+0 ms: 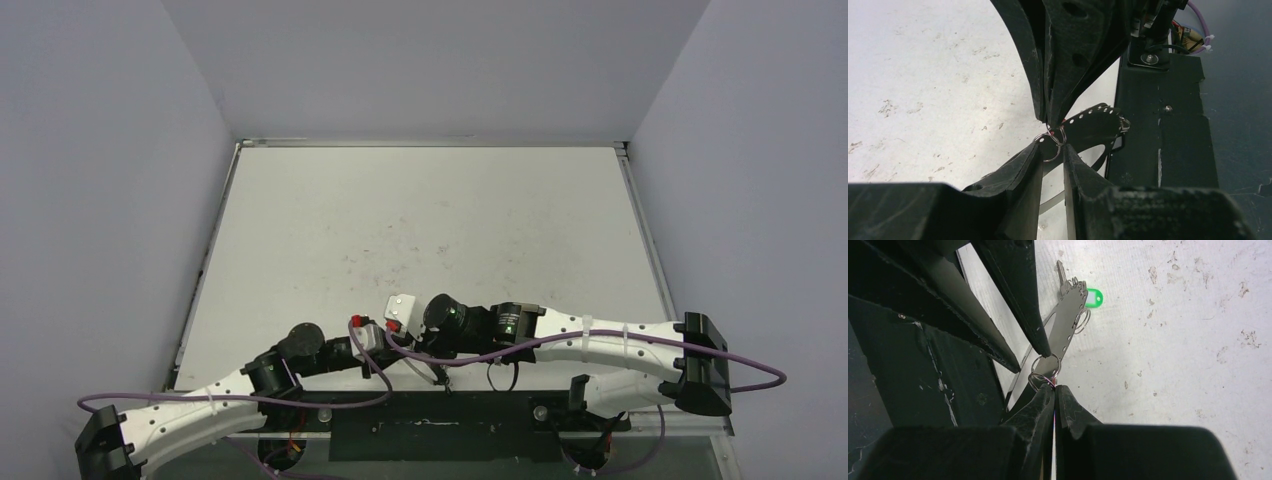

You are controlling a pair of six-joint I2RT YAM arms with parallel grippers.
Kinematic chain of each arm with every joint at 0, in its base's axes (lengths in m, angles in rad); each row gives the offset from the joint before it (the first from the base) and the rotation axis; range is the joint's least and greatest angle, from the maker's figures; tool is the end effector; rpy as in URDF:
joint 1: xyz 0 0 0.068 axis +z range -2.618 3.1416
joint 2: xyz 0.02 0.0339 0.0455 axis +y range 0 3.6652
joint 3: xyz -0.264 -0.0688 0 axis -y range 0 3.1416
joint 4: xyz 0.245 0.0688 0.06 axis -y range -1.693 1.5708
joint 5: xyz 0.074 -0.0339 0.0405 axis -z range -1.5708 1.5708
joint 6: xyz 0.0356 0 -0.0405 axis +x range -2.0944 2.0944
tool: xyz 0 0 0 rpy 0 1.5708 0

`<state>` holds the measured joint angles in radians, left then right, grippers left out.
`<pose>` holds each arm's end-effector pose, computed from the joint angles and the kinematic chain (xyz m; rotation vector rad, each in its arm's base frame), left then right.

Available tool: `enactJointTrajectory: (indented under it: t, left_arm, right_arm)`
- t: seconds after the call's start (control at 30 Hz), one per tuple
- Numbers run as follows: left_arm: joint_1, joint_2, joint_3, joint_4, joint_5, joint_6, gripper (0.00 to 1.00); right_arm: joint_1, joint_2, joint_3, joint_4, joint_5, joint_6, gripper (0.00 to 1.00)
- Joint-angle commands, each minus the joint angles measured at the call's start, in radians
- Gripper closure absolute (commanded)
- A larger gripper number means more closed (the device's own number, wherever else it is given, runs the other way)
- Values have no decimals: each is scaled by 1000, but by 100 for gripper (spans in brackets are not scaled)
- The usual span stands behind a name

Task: Put the keys on the keyring
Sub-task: Adjust the key on the keyring.

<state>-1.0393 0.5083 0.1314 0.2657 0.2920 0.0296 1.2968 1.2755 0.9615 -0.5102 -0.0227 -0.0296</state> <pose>0.0655 -0.1316 0.1956 1.0983 1.4000 -0.9904 0.0720 0.2593 0.2670 -1.5397 1.9529 0.5994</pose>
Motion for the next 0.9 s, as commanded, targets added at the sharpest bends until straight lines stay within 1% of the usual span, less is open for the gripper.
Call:
enactJointTrajectory:
  t: [0.0, 0.17, 0.23, 0.3, 0.53, 0.8, 0.87]
  left_arm:
    - [-4, 8, 3, 100, 30, -60, 80]
    - [-7, 17, -18, 175, 42, -86, 80]
    - [-8, 28, -22, 192, 42, -88, 81]
    - [-9, 40, -19, 193, 42, -86, 83]
    - [-10, 84, -11, 192, 18, -85, 83]
    - [-10, 98, -10, 168, -11, -68, 83]
    - [-10, 97, -10, 176, -10, -66, 85]
  right_arm:
    - [9, -29, 31, 55, 40, 16, 100]
    - [15, -38, 29, 67, 37, 19, 100]
    - [17, -37, 28, 68, 37, 19, 100]
    - [19, -38, 29, 69, 37, 20, 100]
    - [24, -40, 31, 77, 35, 21, 100]
    - [25, -63, 22, 92, 30, 19, 100]
    - [24, -65, 21, 94, 30, 18, 100]
